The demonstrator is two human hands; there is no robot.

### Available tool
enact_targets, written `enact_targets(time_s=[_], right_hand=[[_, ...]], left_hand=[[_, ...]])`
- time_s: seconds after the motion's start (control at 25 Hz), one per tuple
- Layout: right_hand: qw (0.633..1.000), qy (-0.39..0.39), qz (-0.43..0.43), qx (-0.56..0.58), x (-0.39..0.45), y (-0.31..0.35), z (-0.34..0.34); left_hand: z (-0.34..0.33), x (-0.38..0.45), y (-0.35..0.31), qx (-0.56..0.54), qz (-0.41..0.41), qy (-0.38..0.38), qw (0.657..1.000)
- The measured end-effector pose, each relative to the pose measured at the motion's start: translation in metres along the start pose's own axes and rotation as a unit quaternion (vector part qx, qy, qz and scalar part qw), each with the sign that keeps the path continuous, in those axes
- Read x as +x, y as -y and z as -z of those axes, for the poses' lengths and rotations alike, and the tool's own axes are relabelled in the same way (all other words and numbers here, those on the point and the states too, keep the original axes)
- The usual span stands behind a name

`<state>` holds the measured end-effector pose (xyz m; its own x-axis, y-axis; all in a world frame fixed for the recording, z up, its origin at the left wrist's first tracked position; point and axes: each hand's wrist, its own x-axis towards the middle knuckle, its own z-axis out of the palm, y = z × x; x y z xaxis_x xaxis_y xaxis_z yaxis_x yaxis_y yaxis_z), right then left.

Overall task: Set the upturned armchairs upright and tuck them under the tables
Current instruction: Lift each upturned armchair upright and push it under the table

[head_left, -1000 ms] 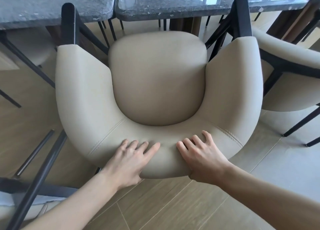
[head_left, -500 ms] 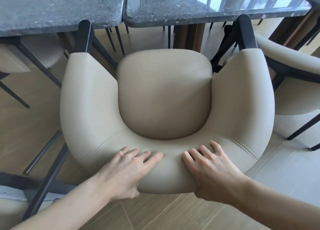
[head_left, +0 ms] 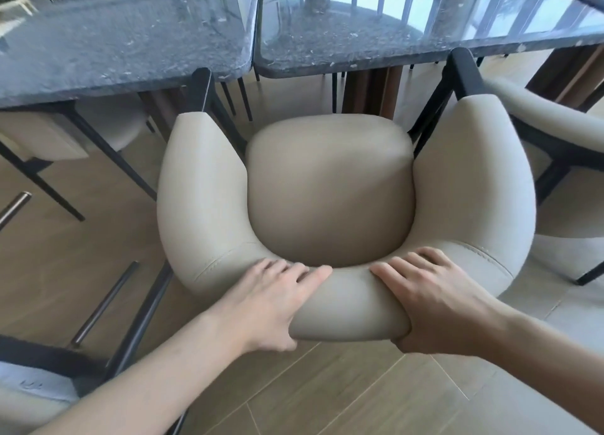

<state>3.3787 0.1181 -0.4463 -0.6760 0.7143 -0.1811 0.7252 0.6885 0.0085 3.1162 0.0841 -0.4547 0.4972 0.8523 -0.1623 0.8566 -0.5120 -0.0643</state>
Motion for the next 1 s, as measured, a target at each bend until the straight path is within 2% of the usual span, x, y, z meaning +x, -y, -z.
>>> enact_targets(time_s=[0.2,0.36,0.52,0.76,1.0], right_hand=[[1.000,0.008,-0.009,-0.016,0.010,-0.011,0.002],[0.997,0.057,0.009,-0.046,0.011,-0.007,0.006],[0.996,0.073,0.026,-0.052,0.000,0.004,0.010],[0.996,0.058,0.039,-0.051,-0.022,0.010,0.002],[0.997,0.064,0.014,-0.042,0.002,-0.002,0.020]], left_hand=[[0.004,0.016,0.005,0.009,0.016,0.006,1.000],[0.005,0.016,0.000,0.009,0.008,0.014,1.000],[0.008,0.005,-0.010,0.006,-0.002,0.030,1.000],[0.007,-0.015,-0.022,-0.012,-0.016,0.036,0.999],[0.028,0.008,-0.005,0.000,0.009,0.061,0.998]])
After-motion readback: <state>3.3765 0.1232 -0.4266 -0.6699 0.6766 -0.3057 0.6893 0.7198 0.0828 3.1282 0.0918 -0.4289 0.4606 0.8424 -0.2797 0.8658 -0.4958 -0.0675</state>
